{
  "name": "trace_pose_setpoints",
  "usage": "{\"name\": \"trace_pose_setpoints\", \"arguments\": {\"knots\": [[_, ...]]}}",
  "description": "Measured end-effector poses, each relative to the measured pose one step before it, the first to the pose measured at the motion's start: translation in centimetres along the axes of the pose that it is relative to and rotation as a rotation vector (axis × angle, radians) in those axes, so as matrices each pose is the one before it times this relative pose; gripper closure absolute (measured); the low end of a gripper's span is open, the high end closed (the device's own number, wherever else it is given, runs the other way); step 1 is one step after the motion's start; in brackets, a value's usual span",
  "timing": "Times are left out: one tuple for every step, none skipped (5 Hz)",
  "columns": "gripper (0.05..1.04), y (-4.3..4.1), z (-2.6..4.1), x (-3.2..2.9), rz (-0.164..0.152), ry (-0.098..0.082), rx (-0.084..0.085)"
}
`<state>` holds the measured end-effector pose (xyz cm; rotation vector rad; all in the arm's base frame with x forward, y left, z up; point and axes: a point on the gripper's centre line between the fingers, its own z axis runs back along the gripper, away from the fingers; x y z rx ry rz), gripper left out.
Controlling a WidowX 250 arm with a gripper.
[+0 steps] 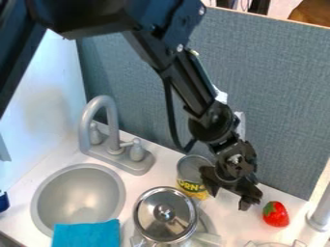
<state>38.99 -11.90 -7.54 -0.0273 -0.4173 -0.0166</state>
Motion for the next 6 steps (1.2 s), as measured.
{"name": "trace_pose_setpoints", "arguments": {"knots": [[0.083,1.346,-0.204,-0.486,0.0064,0.0066,0.0133],[0.083,1.332,-0.179,-0.112,0.0127,0.0049,0.0098],[0.083,0.446,1.228,1.27,0.0101,-0.0363,-0.0023],[0.083,0.184,0.133,-0.557,0.0023,0.0313,-0.017],[0.083,-0.458,2.449,0.503,0.0091,-0.0154,-0.0364],[0.083,-1.208,3.161,-0.331,-0.0114,-0.0157,-0.0318]]}}
